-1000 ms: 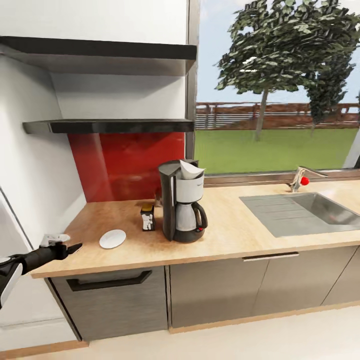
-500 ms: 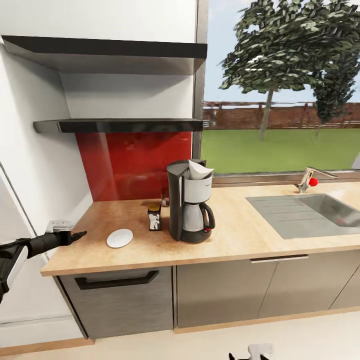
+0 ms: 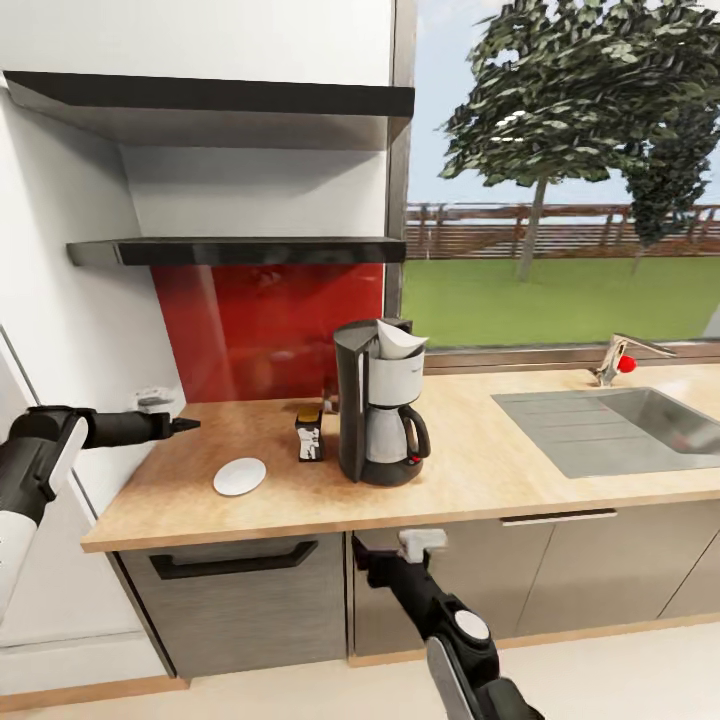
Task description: Set up a coffee station on the kitchen countertop: keep the coffee maker on the countertop, move the bottle of coffee from the kitchen shelf to the counter next to the coffee maker, place a paper coffee filter on top of the coffee maker, put the saucer next to the coffee maker with the coffee cup on the saucer, and place the electric kettle next to the coffee maker.
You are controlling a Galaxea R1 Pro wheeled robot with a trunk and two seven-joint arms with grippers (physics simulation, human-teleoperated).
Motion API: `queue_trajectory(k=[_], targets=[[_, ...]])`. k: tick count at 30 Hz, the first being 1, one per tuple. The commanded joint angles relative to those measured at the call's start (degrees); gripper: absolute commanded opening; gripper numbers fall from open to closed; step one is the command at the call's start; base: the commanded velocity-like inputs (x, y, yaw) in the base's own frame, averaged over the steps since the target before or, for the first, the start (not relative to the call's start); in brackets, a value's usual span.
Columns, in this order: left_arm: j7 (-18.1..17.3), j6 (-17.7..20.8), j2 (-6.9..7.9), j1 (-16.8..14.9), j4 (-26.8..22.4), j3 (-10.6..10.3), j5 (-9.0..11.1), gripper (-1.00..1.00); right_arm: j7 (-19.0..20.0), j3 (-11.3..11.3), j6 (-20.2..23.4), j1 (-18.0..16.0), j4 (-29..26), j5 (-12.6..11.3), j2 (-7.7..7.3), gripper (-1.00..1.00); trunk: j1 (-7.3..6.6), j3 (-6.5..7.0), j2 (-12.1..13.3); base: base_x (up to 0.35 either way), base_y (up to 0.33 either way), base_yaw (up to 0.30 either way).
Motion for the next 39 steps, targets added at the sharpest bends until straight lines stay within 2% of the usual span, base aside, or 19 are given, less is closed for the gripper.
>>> queue_trajectory(k=[1,4,5,6,8,10,11,12,13,14,15,16,19,22,25,26,27,30,39], targets=[[0.1,0.9,-0.2,-0.2,0.0,0.0,0.6,1.0,0.0,1.2,4.0,-0.5,-2.3,-7.9,0.02,1.0,0.04,-0.13,-0.1,0.0,0.0,0.0],[0.1,1.5,-0.33,-0.3,0.1,-0.5,0.6,1.0,-0.2,2.1,6.7,-2.2,-3.5,-16.9,0.02,1.0,0.04,-0.13,-0.1,0.0,0.0,0.0],[0.1,2.0,-0.34,-0.3,0.2,-0.9,0.7,1.0,-0.2,2.2,7.0,-2.8,-3.6,-18.6,0.02,1.0,0.04,-0.13,-0.1,0.0,0.0,0.0],[0.0,3.1,-0.35,-0.3,0.2,-1.9,0.8,1.0,-0.3,2.3,7.2,-4.3,-3.8,-21.4,0.02,1.0,0.04,-0.13,-0.1,0.0,0.0,0.0],[-0.1,3.8,-0.45,-0.2,0.2,-2.7,0.8,1.0,-1.3,2.4,7.3,-6.0,-3.7,-25.7,0.02,1.0,0.04,-0.13,-0.1,0.0,0.0,0.0],[-0.2,4.2,-0.86,0.1,0.2,-3.0,0.9,1.0,-5.4,2.4,7.3,-7.2,-3.7,-31.2,0.02,1.0,0.04,-0.13,-0.1,0.0,0.0,0.0],[-0.2,4.2,-0.95,0.1,0.2,-3.0,0.9,1.0,-6.8,2.4,7.3,-7.5,-3.7,-32.7,0.02,1.0,0.04,-0.13,-0.1,0.0,0.0,0.0],[-0.2,4.3,-1.1,0.2,0.2,-3.1,0.9,1.0,-9.9,2.6,7.3,-8.2,-3.7,-35.7,0.02,1.0,0.04,-0.13,-0.1,0.0,0.0,0.0],[-0.2,4.3,-1.23,0.2,0.1,-3.1,0.9,1.0,-14.7,3.7,7.3,-9.2,-3.7,-39.6,0.02,1.0,0.04,-0.13,-0.1,0.0,0.0,0.0],[-0.2,4.3,-1.26,0.3,0.1,-3.1,0.9,1.0,-17.7,5.3,7.2,-9.9,-3.7,-41.7,0.02,1.0,0.04,-0.13,-0.1,0.0,0.0,0.0],[-0.1,4.4,-1.3,0.3,0.1,-3.0,1.0,1.0,-22.5,9.6,6.7,-10.7,-3.8,-44.2,0.02,1.0,0.04,-0.13,-0.1,0.0,0.0,0.0],[-0.1,4.4,-1.31,0.4,0.0,-2.9,1.0,1.0,-24.0,11.5,6.1,-10.9,-3.7,-44.8,0.02,1.0,0.04,-0.13,-0.1,0.0,0.0,0.0],[-0.1,4.4,-1.33,0.6,-0.5,-2.8,1.1,1.0,-26.0,14.7,3.0,-11.2,-2.8,-45.6,0.02,1.0,0.04,-0.13,-0.1,0.0,0.0,0.0],[-0.2,4.4,-1.33,0.6,-0.6,-2.7,1.2,1.0,-26.4,15.4,2.0,-11.2,-1.2,-45.9,0.02,1.0,0.04,-0.13,-0.1,0.02,0.0,0.0],[-0.2,4.3,-1.33,0.6,-0.5,-2.8,2.3,1.0,-26.4,16.3,2.0,-11.3,-0.8,-45.9,0.02,1.0,0.04,-0.13,-0.1,0.219,0.019,0.0],[-0.2,4.3,-1.36,0.7,-0.5,-2.8,2.7,1.0,-26.4,17.1,2.0,-11.3,-0.8,-45.9,0.02,1.0,0.04,-0.13,-0.1,0.287,0.066,0.0],[-0.2,4.3,-1.4,0.8,-0.5,-2.9,3.5,1.0,-26.4,19.1,2.0,-11.3,-0.8,-45.8,0.02,1.0,0.04,-0.13,-0.1,0.307,0.127,0.0],[-0.2,4.3,-1.41,0.9,-0.4,-2.9,4.0,1.0,-26.4,20.8,1.8,-11.3,-0.8,-45.9,0.02,1.0,0.04,-0.13,-0.1,0.301,0.171,0.0],[-0.1,4.3,-1.48,1.4,0.0,-3.1,4.1,1.0,-26.4,21.3,1.8,-11.3,-0.8,-47.1,0.02,1.0,0.04,-0.13,-0.1,0.127,0.09,-0.006]])
